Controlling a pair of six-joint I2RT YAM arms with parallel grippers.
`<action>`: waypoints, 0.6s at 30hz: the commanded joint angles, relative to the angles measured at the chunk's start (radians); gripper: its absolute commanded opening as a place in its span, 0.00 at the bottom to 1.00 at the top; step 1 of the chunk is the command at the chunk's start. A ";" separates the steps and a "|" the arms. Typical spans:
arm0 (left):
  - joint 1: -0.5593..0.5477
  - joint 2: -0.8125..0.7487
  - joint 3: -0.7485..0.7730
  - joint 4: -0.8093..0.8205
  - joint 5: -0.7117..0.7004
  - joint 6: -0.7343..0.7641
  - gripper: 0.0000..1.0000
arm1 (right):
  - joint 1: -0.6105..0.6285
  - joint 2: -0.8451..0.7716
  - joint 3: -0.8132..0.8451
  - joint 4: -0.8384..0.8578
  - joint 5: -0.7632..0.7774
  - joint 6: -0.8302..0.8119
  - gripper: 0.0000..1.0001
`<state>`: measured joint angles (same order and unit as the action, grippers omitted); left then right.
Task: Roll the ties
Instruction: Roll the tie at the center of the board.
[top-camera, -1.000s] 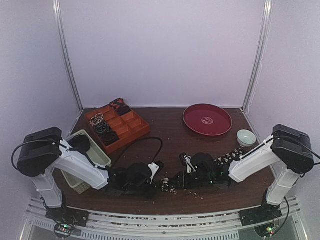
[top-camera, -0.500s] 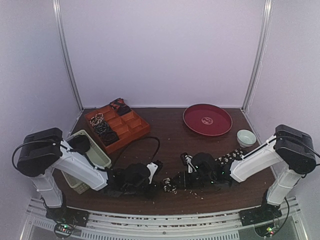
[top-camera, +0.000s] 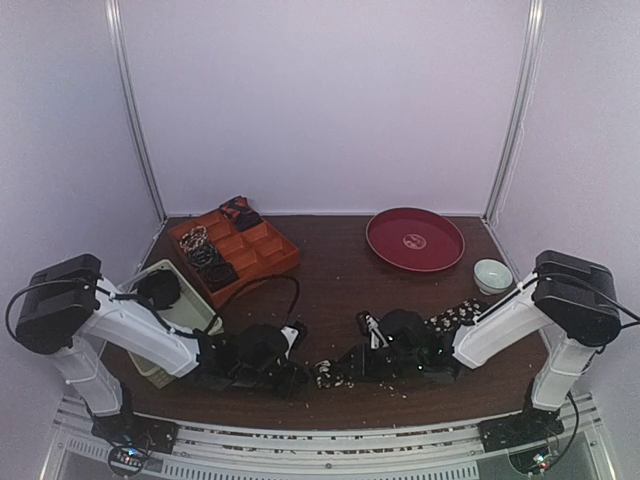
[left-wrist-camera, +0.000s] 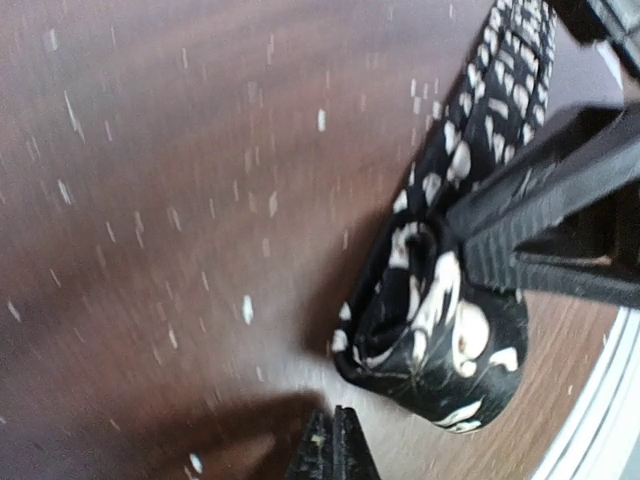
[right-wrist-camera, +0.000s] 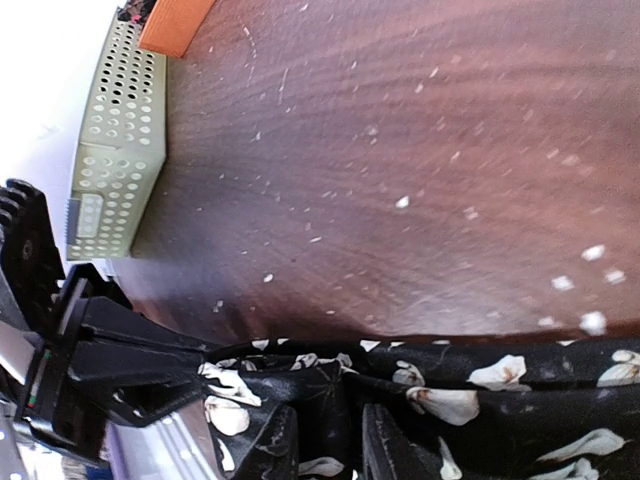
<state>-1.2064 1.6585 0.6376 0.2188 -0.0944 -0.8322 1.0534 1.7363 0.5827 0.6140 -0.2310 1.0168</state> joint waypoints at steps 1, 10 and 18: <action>-0.016 0.013 -0.018 0.049 0.107 -0.071 0.00 | 0.028 0.061 0.004 0.069 -0.028 0.119 0.25; -0.024 0.003 -0.075 0.081 0.084 -0.130 0.00 | 0.051 0.077 0.021 0.050 0.016 0.125 0.24; -0.022 -0.044 -0.064 0.143 0.036 -0.083 0.00 | 0.052 0.032 0.035 -0.085 0.072 -0.005 0.24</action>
<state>-1.2251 1.6516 0.5766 0.3149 -0.0380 -0.9405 1.0954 1.7893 0.6044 0.6827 -0.2111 1.0985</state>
